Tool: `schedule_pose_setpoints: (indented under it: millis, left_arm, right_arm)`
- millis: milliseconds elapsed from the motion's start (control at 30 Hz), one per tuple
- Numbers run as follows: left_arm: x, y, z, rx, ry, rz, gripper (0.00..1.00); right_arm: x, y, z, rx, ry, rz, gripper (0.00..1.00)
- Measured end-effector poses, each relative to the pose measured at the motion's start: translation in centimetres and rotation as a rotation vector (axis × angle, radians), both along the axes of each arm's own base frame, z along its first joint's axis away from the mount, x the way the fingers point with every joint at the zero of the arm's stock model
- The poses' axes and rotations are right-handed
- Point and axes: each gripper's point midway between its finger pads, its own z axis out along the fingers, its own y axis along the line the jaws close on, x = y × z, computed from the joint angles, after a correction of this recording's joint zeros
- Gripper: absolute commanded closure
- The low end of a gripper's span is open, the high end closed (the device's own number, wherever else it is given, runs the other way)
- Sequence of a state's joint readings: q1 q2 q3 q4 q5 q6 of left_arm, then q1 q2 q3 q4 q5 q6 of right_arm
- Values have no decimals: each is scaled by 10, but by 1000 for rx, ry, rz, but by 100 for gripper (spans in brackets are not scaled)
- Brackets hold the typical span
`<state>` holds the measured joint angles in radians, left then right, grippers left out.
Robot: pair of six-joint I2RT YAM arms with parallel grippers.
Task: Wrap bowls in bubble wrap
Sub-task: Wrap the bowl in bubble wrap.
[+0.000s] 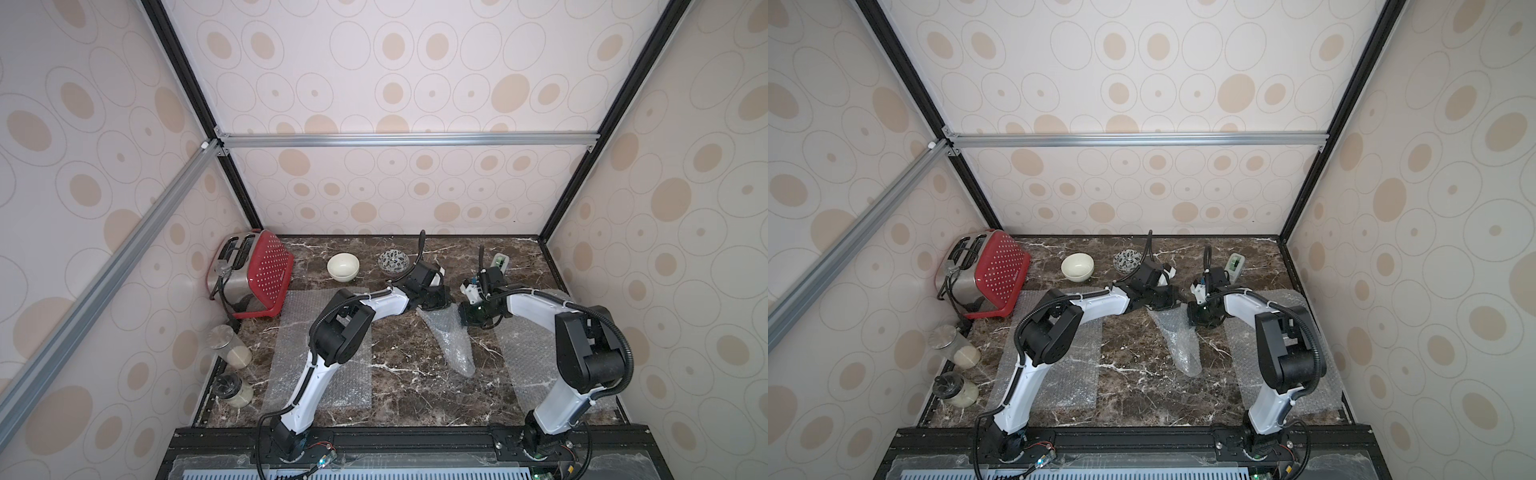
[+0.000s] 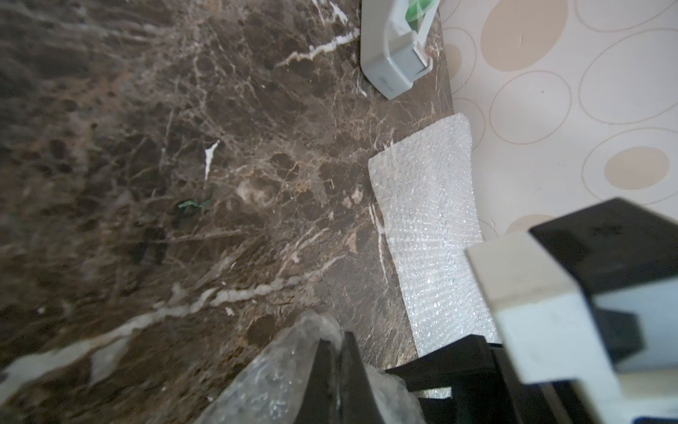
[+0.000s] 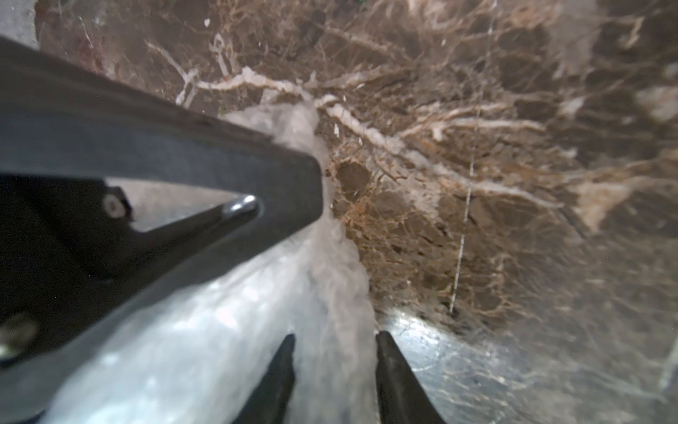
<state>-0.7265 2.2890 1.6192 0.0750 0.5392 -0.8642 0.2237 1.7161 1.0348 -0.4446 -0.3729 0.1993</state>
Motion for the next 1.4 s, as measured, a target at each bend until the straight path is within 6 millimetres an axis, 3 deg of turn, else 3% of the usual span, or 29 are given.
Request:
schedule_pose_setpoints:
  millis: [200,633,867,1000,1100,1200,1300,1400]
  left_arm:
    - [-7,7,-16,39,30,8,100]
    - [-12,12,-9,75,30,8,100]
    - [-17,13,14,84,6,1,100]
    - [-22,9,15,87,3,-11,100]
    - [-25,6,15,88,2,-17,100]
    - [-26,5,15,89,1,-17,100]
    - [-26,6,15,91,0,-16,100]
    - [-26,6,14,94,0,-15,100]
  right_arm:
    - [-1,-6,16,-21,-43,-26,42]
    - [-15,-30,14,-81,-20,-89,42]
    - [-20,-47,36,-130,-45,-131,41]
    - [-14,-57,59,-150,-92,-157,38]
    - [-14,-50,84,-116,-160,-130,31]
    - [-21,-32,103,-75,-217,-62,31]
    - [-26,-14,107,-52,-227,10,43]
    - [-27,-6,95,-48,-187,40,52]
